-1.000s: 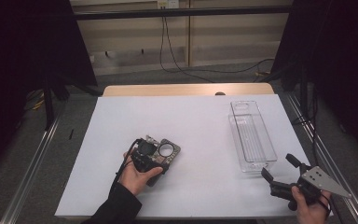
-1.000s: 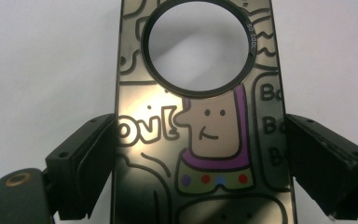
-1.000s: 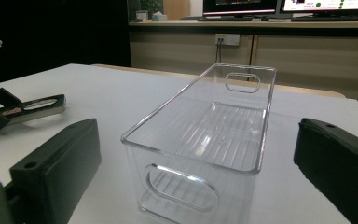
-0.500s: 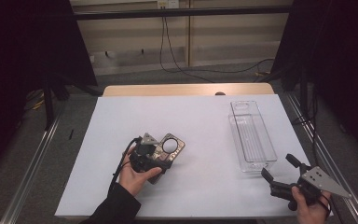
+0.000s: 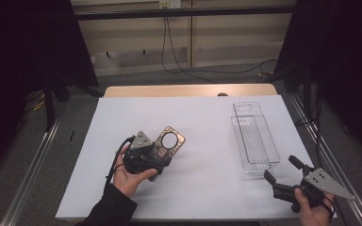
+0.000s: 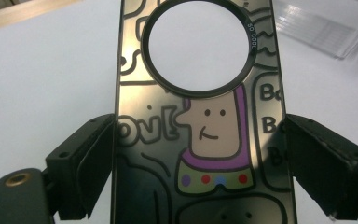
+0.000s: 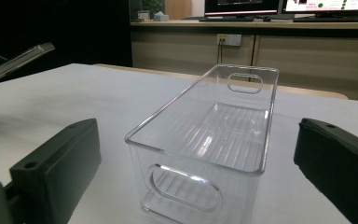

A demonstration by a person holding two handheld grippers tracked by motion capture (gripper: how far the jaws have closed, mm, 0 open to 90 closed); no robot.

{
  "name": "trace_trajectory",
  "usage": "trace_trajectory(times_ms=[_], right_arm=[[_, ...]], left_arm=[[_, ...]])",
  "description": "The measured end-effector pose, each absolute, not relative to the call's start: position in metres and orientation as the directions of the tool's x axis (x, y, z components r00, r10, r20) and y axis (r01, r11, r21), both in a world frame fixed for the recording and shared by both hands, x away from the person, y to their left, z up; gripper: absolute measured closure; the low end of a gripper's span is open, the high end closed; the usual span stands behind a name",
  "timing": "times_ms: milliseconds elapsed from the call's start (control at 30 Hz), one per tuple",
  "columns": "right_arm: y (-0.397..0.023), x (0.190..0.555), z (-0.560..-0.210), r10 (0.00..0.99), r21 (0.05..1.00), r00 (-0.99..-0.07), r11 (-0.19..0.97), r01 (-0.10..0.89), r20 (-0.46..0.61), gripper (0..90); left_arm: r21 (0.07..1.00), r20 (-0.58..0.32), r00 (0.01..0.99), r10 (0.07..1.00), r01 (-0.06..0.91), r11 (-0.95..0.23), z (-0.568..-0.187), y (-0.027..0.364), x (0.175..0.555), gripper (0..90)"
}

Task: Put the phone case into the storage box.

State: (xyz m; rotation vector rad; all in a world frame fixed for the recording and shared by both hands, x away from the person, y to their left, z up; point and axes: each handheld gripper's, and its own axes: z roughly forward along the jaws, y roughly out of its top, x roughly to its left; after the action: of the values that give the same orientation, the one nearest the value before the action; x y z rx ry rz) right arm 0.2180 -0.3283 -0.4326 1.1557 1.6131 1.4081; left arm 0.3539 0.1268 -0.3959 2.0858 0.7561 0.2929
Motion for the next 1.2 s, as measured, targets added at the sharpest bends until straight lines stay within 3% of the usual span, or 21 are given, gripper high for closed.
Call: trace_trajectory(times_ms=[633, 1200], right_arm=[[-0.323, 0.217, -0.431, 0.919, 0.985, -0.391, 0.012, 0.173, 0.057, 0.0], [-0.303, 0.224, -0.429, 0.839, 0.988, -0.542, 0.035, 0.148, 0.051, 0.0]], left_arm=[[0.884, -0.102, 0.843, 0.528, 0.32, -0.339, -0.397, 0.135, 0.341, 12.3], [0.914, -0.103, 0.889, 0.446, 0.261, -0.31, -0.404, 0.13, 0.332, 12.3]])
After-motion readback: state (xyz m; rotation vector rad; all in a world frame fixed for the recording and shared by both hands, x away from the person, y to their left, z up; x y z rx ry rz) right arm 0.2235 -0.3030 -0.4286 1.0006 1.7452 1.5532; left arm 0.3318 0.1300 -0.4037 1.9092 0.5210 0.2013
